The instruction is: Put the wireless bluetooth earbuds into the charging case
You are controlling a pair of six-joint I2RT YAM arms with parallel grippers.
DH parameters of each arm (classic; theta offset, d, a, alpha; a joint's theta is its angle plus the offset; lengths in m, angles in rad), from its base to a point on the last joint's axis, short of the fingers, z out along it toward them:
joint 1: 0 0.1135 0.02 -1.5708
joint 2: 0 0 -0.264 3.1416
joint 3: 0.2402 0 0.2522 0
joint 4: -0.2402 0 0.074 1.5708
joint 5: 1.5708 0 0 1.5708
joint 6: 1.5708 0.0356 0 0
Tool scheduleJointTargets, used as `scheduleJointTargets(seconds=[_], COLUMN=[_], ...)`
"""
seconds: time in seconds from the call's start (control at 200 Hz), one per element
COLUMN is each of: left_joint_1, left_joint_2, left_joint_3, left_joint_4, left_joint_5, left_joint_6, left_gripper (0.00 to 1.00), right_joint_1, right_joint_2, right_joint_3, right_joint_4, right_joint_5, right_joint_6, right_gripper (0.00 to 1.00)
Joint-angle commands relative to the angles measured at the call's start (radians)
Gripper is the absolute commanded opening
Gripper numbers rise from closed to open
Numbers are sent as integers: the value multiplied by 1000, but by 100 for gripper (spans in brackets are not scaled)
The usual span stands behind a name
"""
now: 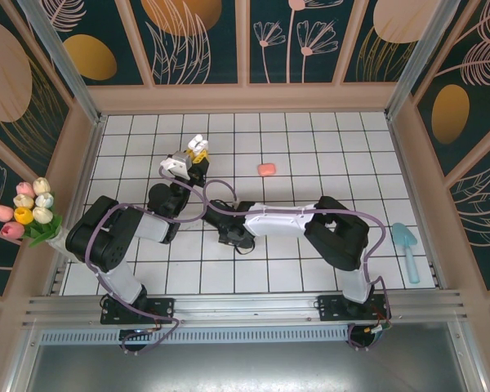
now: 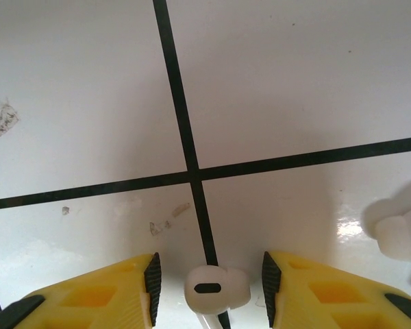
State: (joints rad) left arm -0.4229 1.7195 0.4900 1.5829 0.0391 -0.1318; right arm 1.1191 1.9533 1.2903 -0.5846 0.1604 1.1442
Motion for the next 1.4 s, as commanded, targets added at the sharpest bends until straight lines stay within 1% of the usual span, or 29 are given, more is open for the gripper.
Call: scheduleJointTargets(seconds=[0.0, 0.065, 0.225, 0.38, 0.631, 0.876, 1.141, 1.281, 1.396], left_joint_1=[-4, -4, -4, -4, -4, -4, -4, -4, -4], left_joint_2=[-22, -22, -23, -26, -35, -46, -65, -80, -92], left_joint_3=[15, 15, 16, 15, 6, 6, 7, 4, 2], left_joint_4=[247, 247, 248, 247, 248, 247, 237, 217, 203], left_joint_5=[-16, -16, -15, -13, -8, -4, 16, 59, 130], left_joint_6=[14, 14, 11, 6, 3, 3, 8, 26, 28], left_gripper=[0, 0, 0, 0, 0, 0, 0, 0, 0], right_joint_1=[15, 16, 21, 21, 21, 15, -26, -70, -108], right_joint_2=[35, 38, 44, 45, -6, -130, -298, -407, -494], right_joint_3=[22, 23, 24, 21, 9, -40, -121, -168, -187], right_joint_4=[-50, -50, -46, -43, -32, -1, 40, 99, 173], right_joint_5=[-6, -9, -9, -3, 54, 149, 251, 297, 335], right_joint_6=[23, 23, 23, 20, 26, 38, 11, -47, -135], right_gripper=[44, 42, 41, 34, 28, 26, 26, 26, 25])
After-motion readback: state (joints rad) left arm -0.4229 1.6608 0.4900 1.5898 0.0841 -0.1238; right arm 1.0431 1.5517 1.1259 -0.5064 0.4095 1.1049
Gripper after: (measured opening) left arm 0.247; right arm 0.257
